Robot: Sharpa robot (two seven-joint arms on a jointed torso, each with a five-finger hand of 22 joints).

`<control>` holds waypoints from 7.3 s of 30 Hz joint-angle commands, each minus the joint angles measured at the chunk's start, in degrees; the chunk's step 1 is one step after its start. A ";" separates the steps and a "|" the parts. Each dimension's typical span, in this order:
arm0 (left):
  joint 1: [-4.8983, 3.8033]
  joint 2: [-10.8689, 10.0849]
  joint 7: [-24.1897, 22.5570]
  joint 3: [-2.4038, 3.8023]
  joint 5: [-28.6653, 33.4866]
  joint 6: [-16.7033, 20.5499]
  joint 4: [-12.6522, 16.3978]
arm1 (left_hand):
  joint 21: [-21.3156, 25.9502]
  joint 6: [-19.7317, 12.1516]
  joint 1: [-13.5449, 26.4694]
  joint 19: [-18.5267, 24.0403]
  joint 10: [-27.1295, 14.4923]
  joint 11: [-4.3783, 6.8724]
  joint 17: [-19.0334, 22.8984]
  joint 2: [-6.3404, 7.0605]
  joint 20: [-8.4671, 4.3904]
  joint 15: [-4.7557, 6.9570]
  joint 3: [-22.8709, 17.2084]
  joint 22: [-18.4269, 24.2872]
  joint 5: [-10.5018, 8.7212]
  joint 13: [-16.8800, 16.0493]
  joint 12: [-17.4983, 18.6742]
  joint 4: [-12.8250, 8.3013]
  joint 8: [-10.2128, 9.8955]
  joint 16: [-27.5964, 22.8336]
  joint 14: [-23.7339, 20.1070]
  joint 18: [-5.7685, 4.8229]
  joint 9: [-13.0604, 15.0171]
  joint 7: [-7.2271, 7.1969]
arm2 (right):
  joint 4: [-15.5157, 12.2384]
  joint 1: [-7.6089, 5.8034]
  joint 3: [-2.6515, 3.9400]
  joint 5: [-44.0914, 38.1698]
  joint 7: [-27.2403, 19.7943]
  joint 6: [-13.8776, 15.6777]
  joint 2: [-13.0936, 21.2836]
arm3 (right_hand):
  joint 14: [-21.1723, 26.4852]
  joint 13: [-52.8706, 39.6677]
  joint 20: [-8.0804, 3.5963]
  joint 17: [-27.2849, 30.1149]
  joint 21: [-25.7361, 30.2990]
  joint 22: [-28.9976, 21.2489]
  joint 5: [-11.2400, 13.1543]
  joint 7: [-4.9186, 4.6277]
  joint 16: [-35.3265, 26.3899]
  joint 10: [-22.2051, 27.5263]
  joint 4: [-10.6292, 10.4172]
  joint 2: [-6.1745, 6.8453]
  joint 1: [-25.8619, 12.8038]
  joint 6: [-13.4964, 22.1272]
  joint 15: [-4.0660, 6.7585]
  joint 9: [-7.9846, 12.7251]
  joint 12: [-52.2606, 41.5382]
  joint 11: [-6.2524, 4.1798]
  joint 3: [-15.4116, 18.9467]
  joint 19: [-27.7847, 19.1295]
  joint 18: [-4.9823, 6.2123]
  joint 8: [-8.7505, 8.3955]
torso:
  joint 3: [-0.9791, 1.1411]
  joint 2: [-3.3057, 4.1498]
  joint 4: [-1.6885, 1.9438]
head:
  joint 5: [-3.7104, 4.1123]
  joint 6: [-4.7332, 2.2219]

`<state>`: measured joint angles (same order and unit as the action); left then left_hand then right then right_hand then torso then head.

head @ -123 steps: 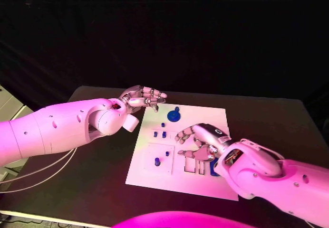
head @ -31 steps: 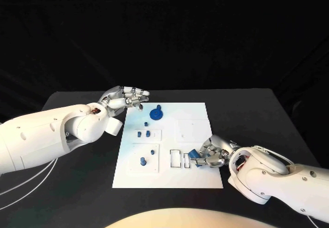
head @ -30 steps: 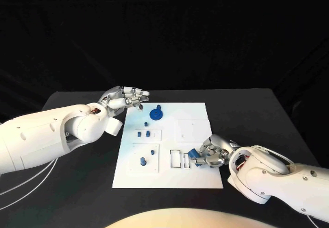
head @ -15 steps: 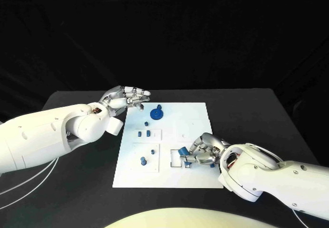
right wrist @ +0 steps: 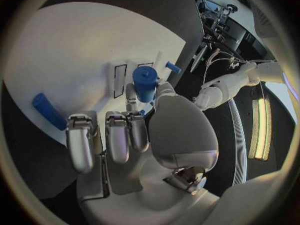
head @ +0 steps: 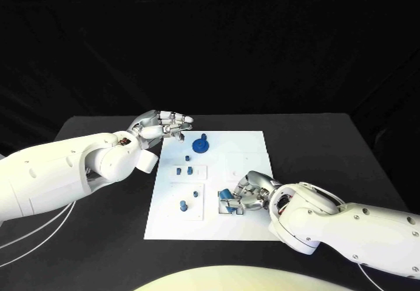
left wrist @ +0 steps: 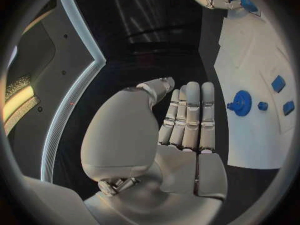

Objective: Assemble the parts on the task board

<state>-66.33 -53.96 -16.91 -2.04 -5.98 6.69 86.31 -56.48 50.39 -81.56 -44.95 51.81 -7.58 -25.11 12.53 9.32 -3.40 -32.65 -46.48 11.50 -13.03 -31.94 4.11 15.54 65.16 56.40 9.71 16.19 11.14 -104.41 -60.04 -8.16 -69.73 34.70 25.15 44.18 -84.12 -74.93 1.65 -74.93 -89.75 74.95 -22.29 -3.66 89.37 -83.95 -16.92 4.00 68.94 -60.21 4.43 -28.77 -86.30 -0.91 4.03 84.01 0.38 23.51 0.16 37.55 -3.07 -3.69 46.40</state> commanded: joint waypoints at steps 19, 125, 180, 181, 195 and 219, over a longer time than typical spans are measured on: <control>-0.02 -0.02 0.01 0.03 0.05 -1.09 0.08 | 0.27 -0.53 0.12 -0.34 -0.25 0.21 0.10 -0.10 0.09 -0.07 -0.14 0.10 0.41 0.10 -0.39 0.08 0.23 0.08 -0.49 0.82 -0.08 -0.01 | 1.24 0.10 -0.01 -2.55 1.26 -4.39 -1.11 | -5.56 -11.67 -0.27 -13.55 -0.25 15.05 6.86 0.82 0.08 -3.68 -0.10 2.00 -7.70 -0.72 0.36 -0.10 0.87 -0.35 3.19 5.99 -0.38 1.57 | 0.00 -0.07 -0.06 | -0.32 0.27; 0.00 -0.53 -0.51 -0.14 0.30 -0.77 0.00 | 1.10 -0.61 1.11 -0.54 -0.48 0.22 0.19 -0.10 0.21 -0.16 0.33 0.61 0.24 0.28 -1.04 1.05 0.60 0.29 -0.57 0.79 -0.15 -0.07 | -2.44 3.90 -0.03 -13.99 -3.67 -1.80 15.93 | -5.88 -12.24 0.95 -15.07 -0.25 15.05 12.88 -0.57 0.63 -3.62 0.05 5.92 4.48 2.04 -0.85 2.20 1.36 0.92 -3.25 5.99 -0.38 1.36 | -0.08 -0.05 -0.08 | 0.64 0.52; 0.00 -0.74 -0.27 -0.15 0.11 -1.01 0.31 | 1.32 -0.66 0.33 -0.78 -0.60 0.26 0.26 -0.18 0.13 -0.06 0.16 0.76 0.31 0.39 -1.30 0.63 0.78 0.33 -0.67 0.83 -0.18 -0.09 | -3.59 3.88 0.03 2.94 -4.49 8.31 8.45 | -5.88 -12.31 -0.32 -15.07 -0.25 15.05 1.76 0.83 0.63 -3.79 9.56 9.82 -1.18 2.22 0.42 -2.23 1.90 -0.45 -37.59 5.99 -0.38 4.57 | -0.13 -0.11 -0.15 | 0.48 0.70; 0.00 -0.74 -0.27 -0.15 0.10 -1.02 0.31 | 1.32 -0.66 0.33 -0.78 -0.60 0.26 0.26 -0.18 0.13 -0.06 0.16 0.76 0.31 0.39 -1.30 0.63 0.78 0.33 -0.67 0.83 -0.18 -0.09 | -3.31 3.91 0.00 3.29 -4.26 7.62 8.10 | -5.88 -12.20 -0.27 -15.07 -0.25 15.05 2.98 0.75 0.63 -3.69 8.97 9.94 -2.12 2.24 0.35 -2.09 2.13 -0.38 -36.98 5.99 -0.38 4.37 | -0.14 -0.13 -0.18 | 0.44 0.60; 0.00 -0.73 -0.11 -0.15 0.02 -1.53 0.42 | 1.34 -0.66 0.29 -0.78 -0.62 0.26 0.27 -0.16 0.13 -0.07 0.15 0.76 0.34 0.41 -1.32 0.60 0.80 0.32 -0.71 0.82 -0.18 -0.08 | -1.06 4.75 -0.17 4.55 -3.15 4.81 4.60 | -5.88 -12.26 -0.10 -15.07 -0.25 15.05 2.35 0.47 0.63 -3.73 4.42 9.56 -6.76 1.67 0.15 -1.41 2.12 -0.12 -32.42 5.99 -0.38 3.47 | -0.08 -0.09 -0.13 | 0.36 0.34; -0.01 -0.97 0.11 -0.15 -0.03 -1.43 0.35 | 1.34 -0.71 0.05 -0.83 -0.69 0.24 0.30 -0.24 0.10 -0.06 0.02 0.75 0.53 0.47 -1.37 0.46 0.84 0.30 -0.78 0.82 -0.21 -0.06 | -1.25 4.82 -0.18 1.48 -3.48 5.52 3.77 | -5.88 -12.60 -0.12 -15.07 -0.25 15.05 2.28 0.56 0.63 -4.03 0.39 10.38 -9.43 0.93 0.19 -1.04 1.51 -0.17 -25.74 5.99 -0.38 3.19 | -0.10 -0.12 -0.19 | 0.04 0.41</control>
<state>-66.30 -54.97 -16.49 -2.22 -6.04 6.16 86.58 -55.38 49.97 -81.04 -45.37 51.61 -7.38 -24.85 12.14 9.32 -3.40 -32.49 -45.80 11.77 -12.62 -32.96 4.74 16.00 65.16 55.99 9.71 16.06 11.14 -105.35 -55.37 -8.28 -67.12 31.83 31.35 48.11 -84.02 -74.90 1.85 -74.90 -89.75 74.92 -20.19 -3.08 89.81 -84.16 -16.48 14.40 59.93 -58.96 4.32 -29.71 -84.52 -1.12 -21.99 84.01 0.38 26.97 0.06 37.43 -3.23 -3.57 46.69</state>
